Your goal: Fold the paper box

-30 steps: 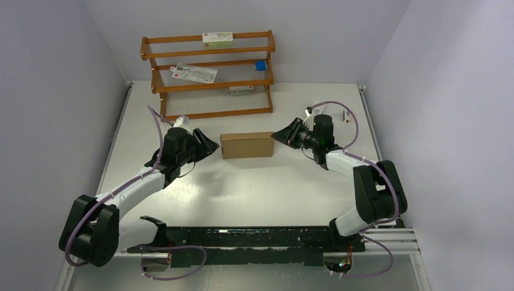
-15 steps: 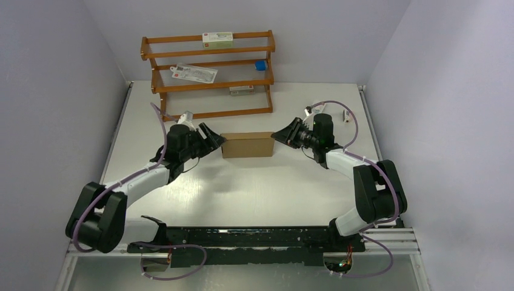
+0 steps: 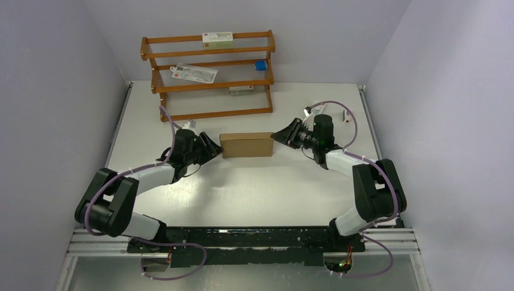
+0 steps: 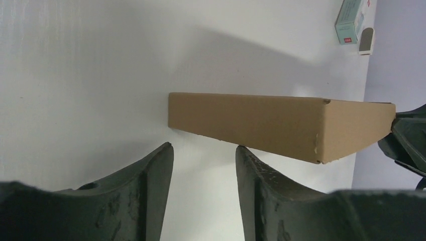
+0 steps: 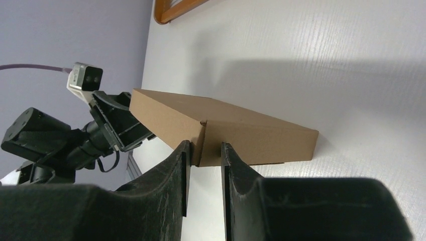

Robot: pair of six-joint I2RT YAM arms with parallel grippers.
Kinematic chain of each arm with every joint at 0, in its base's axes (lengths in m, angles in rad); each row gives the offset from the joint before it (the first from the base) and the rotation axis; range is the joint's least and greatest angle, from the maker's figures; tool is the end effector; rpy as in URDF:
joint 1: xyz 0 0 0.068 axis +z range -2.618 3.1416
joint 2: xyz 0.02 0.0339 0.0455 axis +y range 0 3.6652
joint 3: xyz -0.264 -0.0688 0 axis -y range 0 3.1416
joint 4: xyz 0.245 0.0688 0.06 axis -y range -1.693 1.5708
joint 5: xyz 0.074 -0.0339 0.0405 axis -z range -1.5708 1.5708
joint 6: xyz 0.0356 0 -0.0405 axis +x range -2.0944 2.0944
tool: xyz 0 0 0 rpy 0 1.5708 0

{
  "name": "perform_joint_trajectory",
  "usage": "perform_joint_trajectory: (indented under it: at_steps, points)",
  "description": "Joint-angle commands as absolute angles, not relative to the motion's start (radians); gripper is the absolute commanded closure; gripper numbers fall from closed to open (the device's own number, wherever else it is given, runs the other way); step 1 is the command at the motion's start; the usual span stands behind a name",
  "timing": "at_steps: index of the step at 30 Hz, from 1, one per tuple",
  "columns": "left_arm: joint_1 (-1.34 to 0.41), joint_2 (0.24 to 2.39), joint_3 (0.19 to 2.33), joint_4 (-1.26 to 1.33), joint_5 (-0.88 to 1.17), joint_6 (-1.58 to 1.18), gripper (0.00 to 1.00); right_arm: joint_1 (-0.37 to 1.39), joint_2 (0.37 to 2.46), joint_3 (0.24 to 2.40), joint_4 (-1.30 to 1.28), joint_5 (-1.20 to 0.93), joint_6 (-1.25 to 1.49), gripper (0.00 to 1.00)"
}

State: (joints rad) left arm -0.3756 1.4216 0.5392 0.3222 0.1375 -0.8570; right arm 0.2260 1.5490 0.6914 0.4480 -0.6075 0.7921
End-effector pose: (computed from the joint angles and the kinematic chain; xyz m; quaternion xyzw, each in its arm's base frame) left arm 0.2543 -0.1055 0.1654 -0.1758 0.8557 -0.3282 0.3593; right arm 0.3021 0.0903 0.1903 0.0653 0.8119 0.4735 0.3352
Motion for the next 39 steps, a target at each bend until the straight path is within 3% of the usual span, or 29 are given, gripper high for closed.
perform_joint_trajectory:
  at_steps: [1, 8, 15, 18, 28, 29, 34, 39]
  points:
    - [-0.365, 1.403, 0.543, 0.33, 0.141, -0.83, 0.44, 0.218, 1.554, 0.676, 0.269, -0.56, 0.709, 0.74]
    - [-0.359, 1.235, 0.589, 0.158, 0.07, -0.774, 0.36, 0.219, 1.466, 0.756, 0.201, -0.516, 0.639, 0.42]
    - [-0.357, 1.043, 0.643, -0.057, -0.05, -0.683, 0.29, 0.217, 1.424, 0.839, 0.11, -0.529, 0.49, 0.35]
    - [-0.356, 0.993, 0.669, -0.134, -0.067, -0.652, 0.26, 0.217, 1.409, 0.861, 0.11, -0.592, 0.418, 0.26]
    - [-0.356, 0.923, 0.841, -0.388, -0.101, -0.46, 0.1, 0.284, 1.371, 0.95, 0.012, -0.571, 0.128, 0.22]
    - [-0.356, 0.918, 0.86, -0.407, -0.107, -0.438, 0.09, 0.286, 1.381, 0.962, 0.004, -0.555, 0.125, 0.17]
    - [-0.356, 0.921, 0.868, -0.382, -0.084, -0.437, 0.07, 0.279, 1.408, 0.909, 0.036, -0.484, 0.238, 0.17]
    - [-0.355, 0.992, 0.744, -0.167, 0.02, -0.598, 0.08, 0.206, 1.421, 0.772, 0.278, -0.646, 0.484, 0.2]
